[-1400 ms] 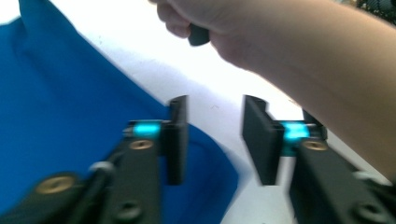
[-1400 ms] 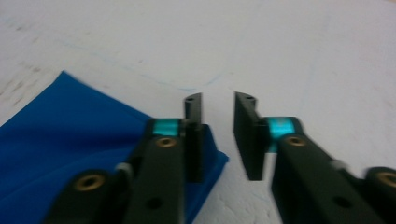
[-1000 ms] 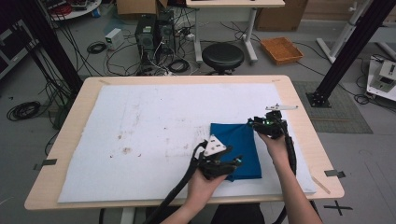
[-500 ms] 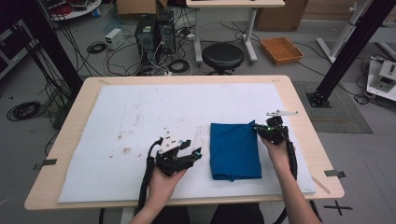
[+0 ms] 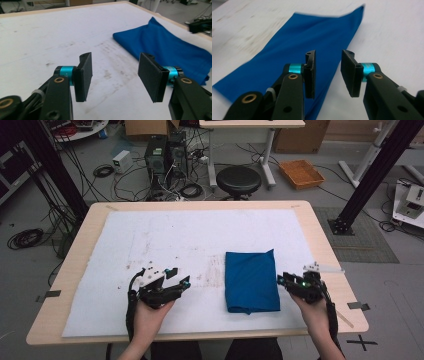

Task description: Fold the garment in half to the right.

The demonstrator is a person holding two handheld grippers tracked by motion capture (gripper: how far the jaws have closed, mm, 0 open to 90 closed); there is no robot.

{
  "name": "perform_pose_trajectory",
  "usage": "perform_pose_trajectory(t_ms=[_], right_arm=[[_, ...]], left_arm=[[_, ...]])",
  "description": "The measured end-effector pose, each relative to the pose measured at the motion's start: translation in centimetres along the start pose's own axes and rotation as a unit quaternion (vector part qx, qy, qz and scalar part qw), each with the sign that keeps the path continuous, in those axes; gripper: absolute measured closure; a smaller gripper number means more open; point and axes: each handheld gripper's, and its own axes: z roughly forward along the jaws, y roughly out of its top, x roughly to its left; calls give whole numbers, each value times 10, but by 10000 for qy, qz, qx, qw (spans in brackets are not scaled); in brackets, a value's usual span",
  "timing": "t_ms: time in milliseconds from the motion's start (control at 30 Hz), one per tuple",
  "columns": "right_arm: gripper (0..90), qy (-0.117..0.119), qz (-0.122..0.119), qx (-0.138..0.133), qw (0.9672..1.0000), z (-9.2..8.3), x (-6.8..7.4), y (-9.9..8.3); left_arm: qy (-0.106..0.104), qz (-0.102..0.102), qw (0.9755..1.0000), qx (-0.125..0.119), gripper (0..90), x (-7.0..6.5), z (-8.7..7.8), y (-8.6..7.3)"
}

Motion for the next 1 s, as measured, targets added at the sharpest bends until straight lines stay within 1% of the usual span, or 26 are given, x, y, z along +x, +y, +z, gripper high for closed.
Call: perform_pose_trajectory(t_ms=[67, 167, 200, 233, 267, 300, 400, 467, 533, 600, 633, 667, 733, 767, 833, 900, 1000], right_arm=[[650, 125, 25, 61, 9999, -8, 8, -15], [653, 173, 17, 271, 9995, -11, 14, -31], [698, 186, 4, 342, 9992, -10, 15, -34], [766, 225, -44, 410, 9989, -9, 15, -36], [833, 244, -74, 456, 9986, -8, 16, -38], [870, 243, -121, 486, 9985, -9, 16, -39], [880, 212, -113, 485, 9985, -12, 14, -40], [879, 138, -110, 459, 9988, -15, 12, -41], [877, 103, -46, 442, 9990, -18, 10, -42], [852, 96, -29, 443, 9990, -19, 9, -44], [822, 65, -40, 449, 9990, -19, 8, -44], [781, 30, -47, 441, 9990, -19, 9, -43], [688, 32, -46, 371, 9993, -20, 8, -41], [663, 6, -30, 294, 9996, -22, 7, -37], [604, -9, -26, 150, 9999, -25, 4, -29], [537, -66, -81, -23, 9999, -27, 1, -20], [465, -71, -129, -267, 9995, -28, -6, -5]], left_arm=[[65, -47, 10000, -28, 439, 7, -6, -2], [178, -81, 9998, -59, 438, 14, -13, -4], [207, -101, 9997, -62, 438, 17, -16, -5], [210, -135, 9997, -73, 438, 18, -17, -6], [238, -120, 9996, -67, 436, 20, -19, -7], [251, -145, 9996, -65, 436, 21, -20, -7], [284, -167, 9994, -61, 435, 24, -23, -8], [286, -176, 9994, -66, 435, 26, -24, -8], [290, -177, 9994, -72, 434, 27, -25, -8], [285, -154, 9994, -76, 429, 28, -26, -7], [293, -145, 9994, -68, 429, 28, -26, -7], [287, -124, 9995, -76, 425, 28, -26, -6], [274, -77, 9996, -77, 413, 29, -27, -5], [258, -22, 9996, -75, 403, 30, -27, -3], [196, 0, 9998, -75, 374, 32, -28, 0], [186, 76, 9998, -80, 373, 34, -28, 4], [199, 152, 9997, -77, 373, 39, -27, 10]])
